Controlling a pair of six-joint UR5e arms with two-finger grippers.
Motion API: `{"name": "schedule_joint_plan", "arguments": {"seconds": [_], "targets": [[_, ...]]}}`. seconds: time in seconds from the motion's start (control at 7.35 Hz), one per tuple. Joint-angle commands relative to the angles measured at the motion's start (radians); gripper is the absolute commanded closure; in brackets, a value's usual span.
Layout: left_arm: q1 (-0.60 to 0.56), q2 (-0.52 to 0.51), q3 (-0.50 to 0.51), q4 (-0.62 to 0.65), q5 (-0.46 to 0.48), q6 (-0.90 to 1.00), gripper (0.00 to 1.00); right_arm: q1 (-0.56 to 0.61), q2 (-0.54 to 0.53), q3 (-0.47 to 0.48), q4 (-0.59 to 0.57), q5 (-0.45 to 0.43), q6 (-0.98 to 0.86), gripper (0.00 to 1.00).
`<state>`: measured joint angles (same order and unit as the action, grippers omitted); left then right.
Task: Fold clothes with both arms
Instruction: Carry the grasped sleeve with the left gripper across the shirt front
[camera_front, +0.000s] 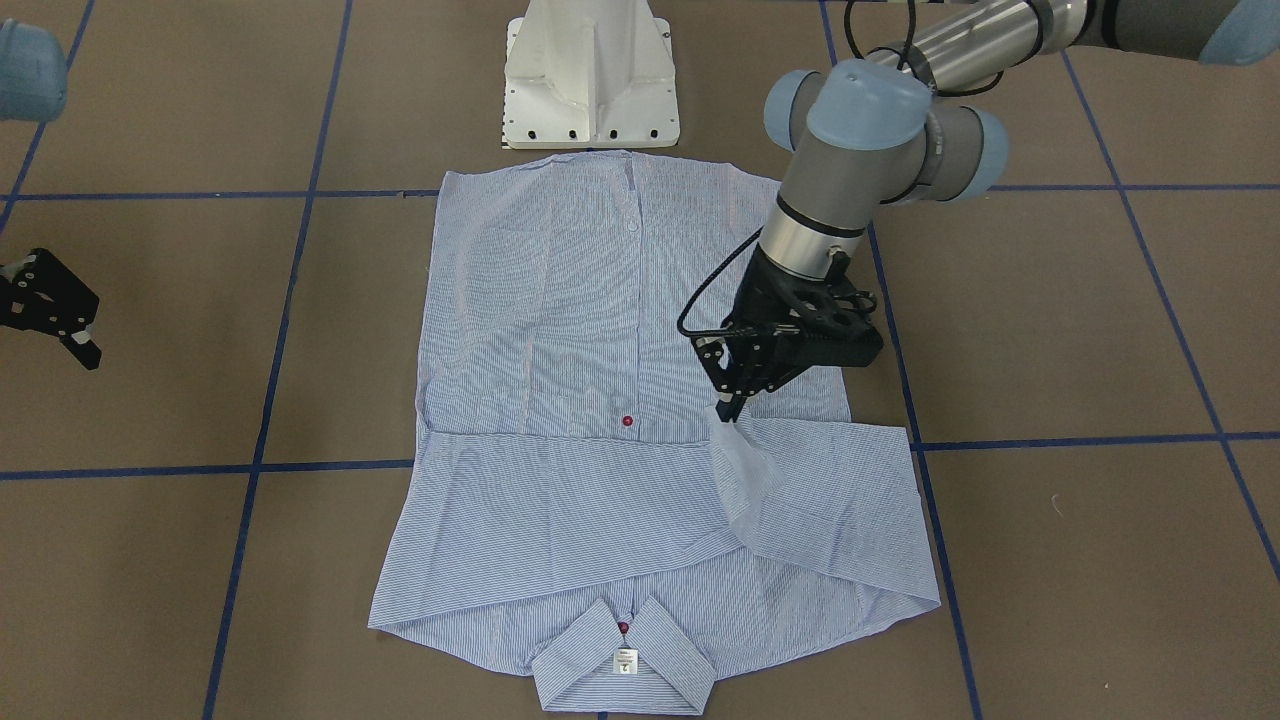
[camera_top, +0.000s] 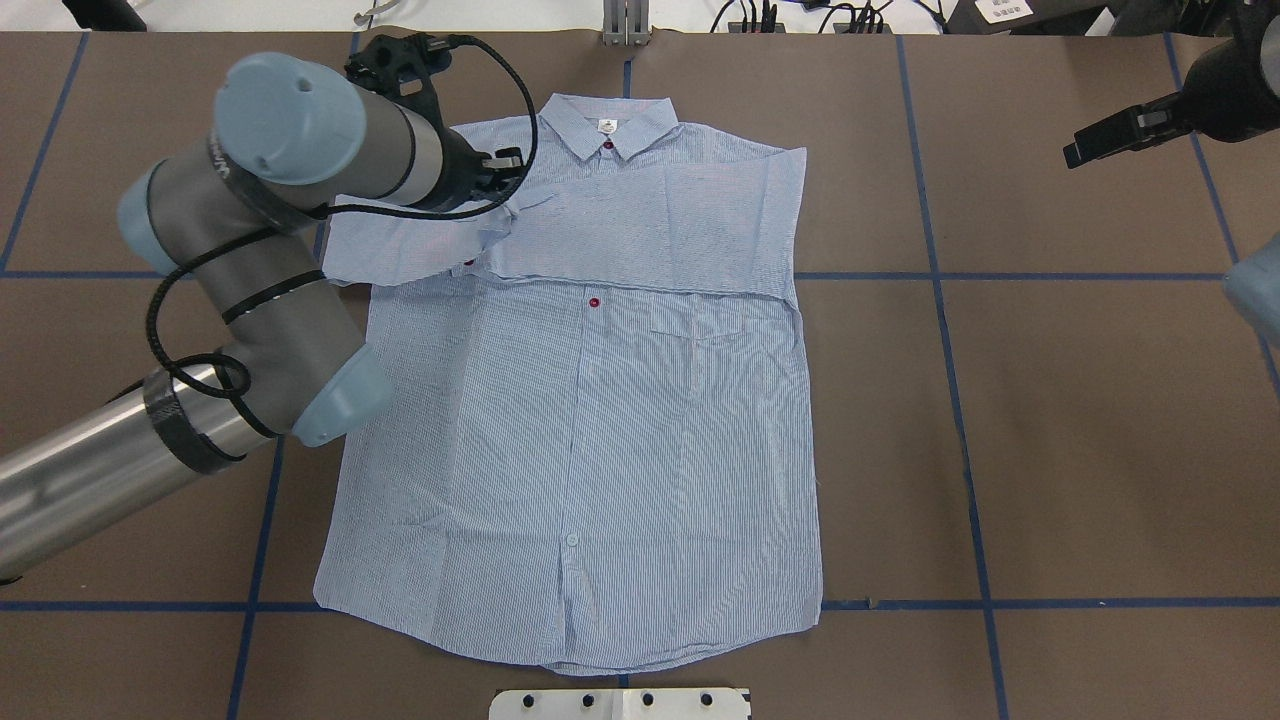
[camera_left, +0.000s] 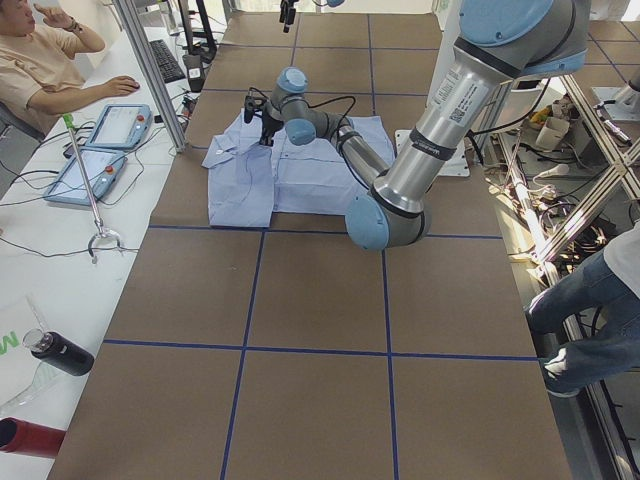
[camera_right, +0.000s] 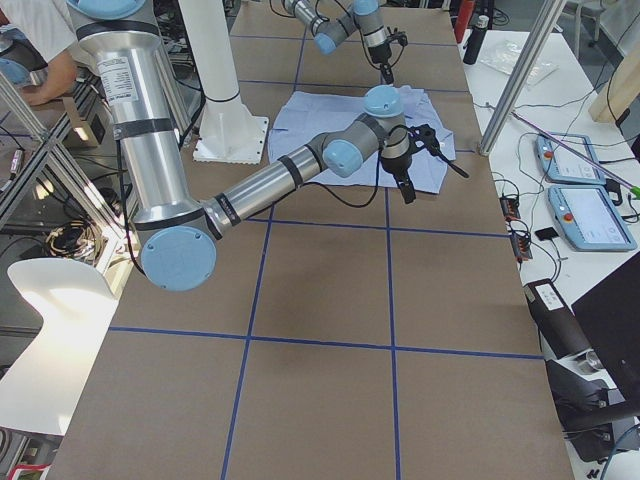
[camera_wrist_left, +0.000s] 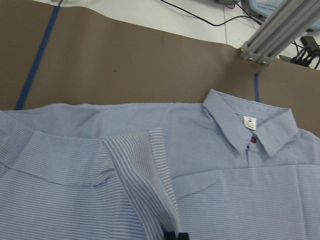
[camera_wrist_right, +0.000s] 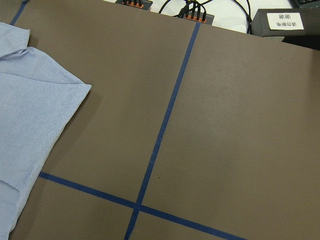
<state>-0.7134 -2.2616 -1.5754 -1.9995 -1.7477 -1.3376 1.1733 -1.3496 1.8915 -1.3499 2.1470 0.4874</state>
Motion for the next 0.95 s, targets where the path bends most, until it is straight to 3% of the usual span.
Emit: {"name": "schedule_joint_plan", "arguments": {"seconds": [0.0,0.82], "targets": [[0.034,-0.145,0.121,0.004,0.036,-0.081,1.00,0.000,-0.002,0.000,0.000,0.001,0.000,0.00],[0.187,-0.213,0.181,-0.013,0.144,-0.075,1.00,0.000,-0.002,-0.003,0.000,-0.001,0.000,0.00]]}}
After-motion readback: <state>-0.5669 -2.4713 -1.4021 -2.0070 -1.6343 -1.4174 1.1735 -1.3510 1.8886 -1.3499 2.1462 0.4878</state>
